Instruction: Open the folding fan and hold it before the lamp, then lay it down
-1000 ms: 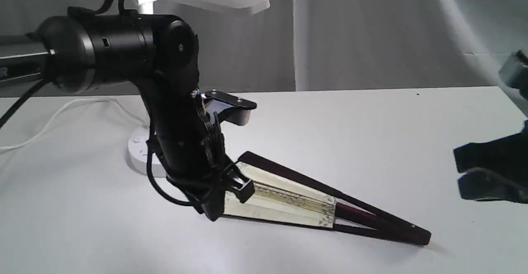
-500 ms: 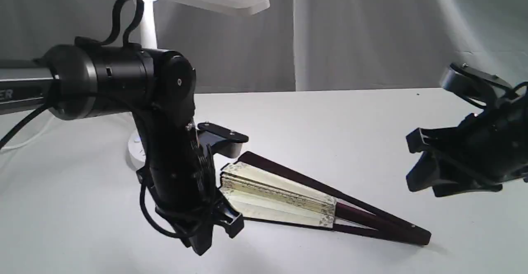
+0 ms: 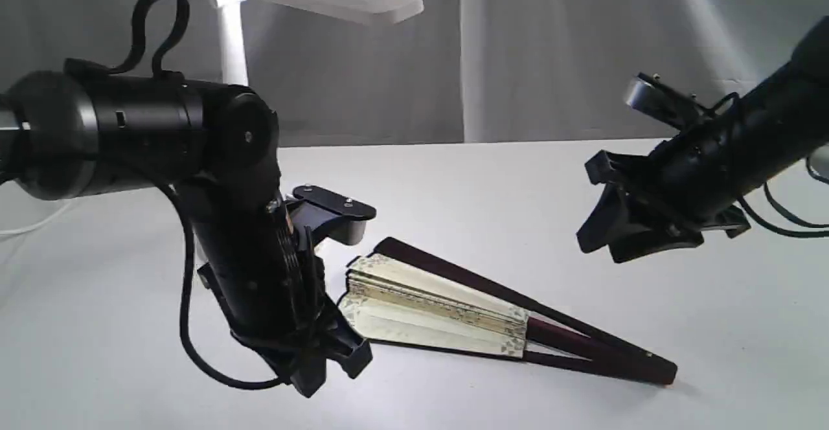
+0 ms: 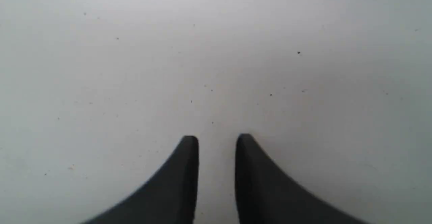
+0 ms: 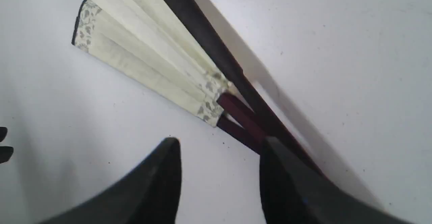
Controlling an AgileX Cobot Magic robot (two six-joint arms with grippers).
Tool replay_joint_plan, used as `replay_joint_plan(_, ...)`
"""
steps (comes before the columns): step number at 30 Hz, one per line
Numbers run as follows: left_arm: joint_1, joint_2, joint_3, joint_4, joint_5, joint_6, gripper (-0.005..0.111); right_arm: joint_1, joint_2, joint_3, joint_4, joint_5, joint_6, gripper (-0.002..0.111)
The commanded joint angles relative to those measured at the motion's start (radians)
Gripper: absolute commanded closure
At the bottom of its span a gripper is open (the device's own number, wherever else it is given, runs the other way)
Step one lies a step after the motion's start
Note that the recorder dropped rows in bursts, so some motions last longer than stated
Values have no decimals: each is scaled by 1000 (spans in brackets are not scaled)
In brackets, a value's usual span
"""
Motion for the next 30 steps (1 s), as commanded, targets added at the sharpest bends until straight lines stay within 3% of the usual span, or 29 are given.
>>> replay_joint_plan(1, 1, -18, 28, -17, -55, -12, 89, -1, 60, -87, 45, 32, -47, 70)
replay_joint_plan(10, 1, -18, 85, -152, -379, -9, 89, -1, 274, -228, 242, 115, -110, 70)
replay_joint_plan(16, 1, -1, 85, -342, -530, -16, 89, -1, 403, -338, 248, 163, -104, 66)
replay_joint_plan(21, 1, 49, 85, -356, -577, -16, 89, 1, 461, -401, 240, 167, -110, 53)
replay_joint_plan(30, 1, 121, 85, -349, -693, -36, 89, 27, 492, -412, 218, 151, -147, 53)
